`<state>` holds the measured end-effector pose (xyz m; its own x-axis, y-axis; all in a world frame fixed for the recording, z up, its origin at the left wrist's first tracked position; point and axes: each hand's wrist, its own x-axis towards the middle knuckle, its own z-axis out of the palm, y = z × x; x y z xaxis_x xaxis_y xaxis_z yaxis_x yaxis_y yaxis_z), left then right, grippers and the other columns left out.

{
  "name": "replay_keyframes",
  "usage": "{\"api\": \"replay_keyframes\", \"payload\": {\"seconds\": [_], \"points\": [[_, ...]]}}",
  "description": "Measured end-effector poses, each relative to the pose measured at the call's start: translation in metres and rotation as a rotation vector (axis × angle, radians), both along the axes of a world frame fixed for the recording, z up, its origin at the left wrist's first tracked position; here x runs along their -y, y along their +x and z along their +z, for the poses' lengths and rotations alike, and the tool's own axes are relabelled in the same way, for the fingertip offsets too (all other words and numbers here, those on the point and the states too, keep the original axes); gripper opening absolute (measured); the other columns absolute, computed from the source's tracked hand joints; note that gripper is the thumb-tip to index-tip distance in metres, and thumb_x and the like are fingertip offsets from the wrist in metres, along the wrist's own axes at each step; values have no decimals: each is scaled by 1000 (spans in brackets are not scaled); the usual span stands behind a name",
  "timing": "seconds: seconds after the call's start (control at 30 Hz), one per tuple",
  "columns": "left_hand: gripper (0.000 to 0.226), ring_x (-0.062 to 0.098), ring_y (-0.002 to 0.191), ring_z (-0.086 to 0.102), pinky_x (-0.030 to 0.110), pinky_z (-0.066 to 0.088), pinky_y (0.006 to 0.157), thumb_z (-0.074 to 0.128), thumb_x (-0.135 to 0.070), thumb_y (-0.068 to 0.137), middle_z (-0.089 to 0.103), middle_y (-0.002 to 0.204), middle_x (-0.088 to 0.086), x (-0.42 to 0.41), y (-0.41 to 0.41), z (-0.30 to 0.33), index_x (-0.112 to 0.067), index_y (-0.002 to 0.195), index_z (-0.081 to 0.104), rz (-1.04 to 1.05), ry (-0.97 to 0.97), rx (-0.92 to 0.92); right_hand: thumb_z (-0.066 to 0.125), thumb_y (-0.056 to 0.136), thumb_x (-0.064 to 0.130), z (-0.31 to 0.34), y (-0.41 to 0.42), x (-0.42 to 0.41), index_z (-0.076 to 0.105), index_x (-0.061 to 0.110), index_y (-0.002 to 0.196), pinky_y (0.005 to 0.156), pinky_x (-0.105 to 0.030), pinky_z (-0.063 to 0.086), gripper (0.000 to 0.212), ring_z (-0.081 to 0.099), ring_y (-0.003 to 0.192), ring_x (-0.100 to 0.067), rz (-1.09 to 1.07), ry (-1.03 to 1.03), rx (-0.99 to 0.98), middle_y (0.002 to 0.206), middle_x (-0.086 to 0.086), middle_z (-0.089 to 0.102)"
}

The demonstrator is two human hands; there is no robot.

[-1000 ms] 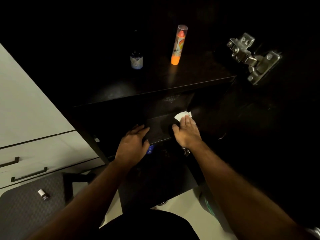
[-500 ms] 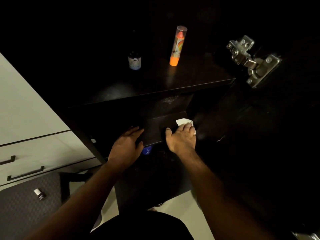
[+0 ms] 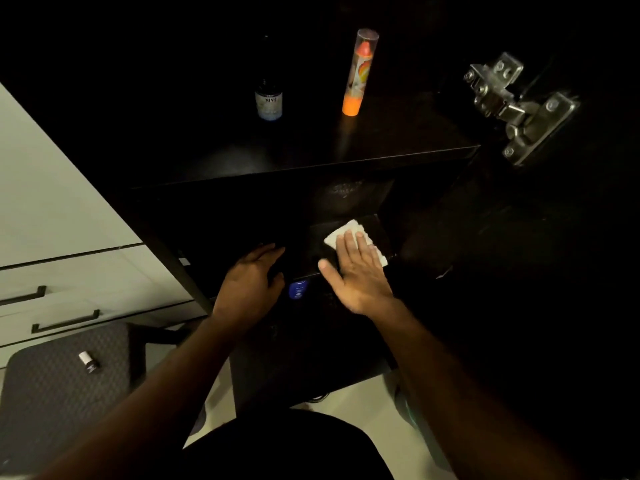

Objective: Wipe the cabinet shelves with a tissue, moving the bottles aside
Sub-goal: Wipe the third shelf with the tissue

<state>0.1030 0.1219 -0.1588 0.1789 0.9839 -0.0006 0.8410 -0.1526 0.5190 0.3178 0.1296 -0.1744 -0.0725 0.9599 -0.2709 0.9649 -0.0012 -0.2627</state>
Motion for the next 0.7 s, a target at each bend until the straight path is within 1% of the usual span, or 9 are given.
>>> {"api": "replay_keyframes", "payload": {"seconds": [0.07,0.13,0.2,0.3,0.4,0.47,0.5,0.6,0.7], "points": [[53,20,139,37,30,28,112,57,-25,93,40,151,0,2,-1,-1,-22,144,43,12,-2,-2,13,94,65,-4,10,14,-1,16,157,121,-38,-11,81,-19,149,-16,64,30,31,163,-2,-13],[53,20,139,36,31,28,112,57,-26,94,39,152,-1,6,-2,-2,-23,145,42,37,-3,-3,15,97,63,-4,19,6,1,16,157,121,-38,-10,78,-18,149,-18,7,34,58,164,-3,-12],[53,21,139,36,32,28,112,57,-25,94,39,151,0,10,-4,-2,-22,145,42,58,6,3,12,97,65,1,17,-17,0,14,157,121,-40,-11,79,-19,149,-21,-89,-27,68,164,-6,-13],[52,25,137,39,37,31,111,59,-22,93,43,149,3,16,-5,-2,-19,144,45,69,26,19,13,97,65,-1,-6,-34,-5,11,156,120,-41,-14,82,-22,148,-25,-103,-61,87,162,-12,-16],[52,26,136,40,38,33,109,59,-20,93,44,148,5,20,-6,-1,-18,143,45,87,43,34,21,100,56,-2,-23,-17,0,15,157,117,-34,-18,73,-21,148,-20,64,27,-1,164,-5,-13],[52,27,135,41,39,34,108,60,-19,93,44,148,6,23,-9,-2,-17,143,46,98,49,33,24,103,50,-1,-17,-3,5,19,157,117,-30,-16,65,-20,148,-14,187,47,-58,164,1,-11],[53,28,135,41,40,34,108,60,-18,93,44,148,7,23,-11,-3,-17,143,46,101,49,32,24,103,48,0,-10,0,6,20,157,118,-30,-14,63,-20,148,-12,210,32,-75,164,3,-11],[52,28,133,44,39,36,106,60,-16,92,46,147,8,25,-16,-2,-16,142,47,116,57,47,18,104,49,0,20,2,1,21,157,121,-35,-10,62,-21,148,-13,163,-10,-2,163,3,-14],[51,29,131,46,37,37,105,61,-13,91,48,145,9,30,-18,-1,-14,141,49,126,71,58,17,103,49,1,24,-15,-3,17,156,121,-39,-11,66,-23,148,-20,57,-57,63,163,-4,-18]]}}
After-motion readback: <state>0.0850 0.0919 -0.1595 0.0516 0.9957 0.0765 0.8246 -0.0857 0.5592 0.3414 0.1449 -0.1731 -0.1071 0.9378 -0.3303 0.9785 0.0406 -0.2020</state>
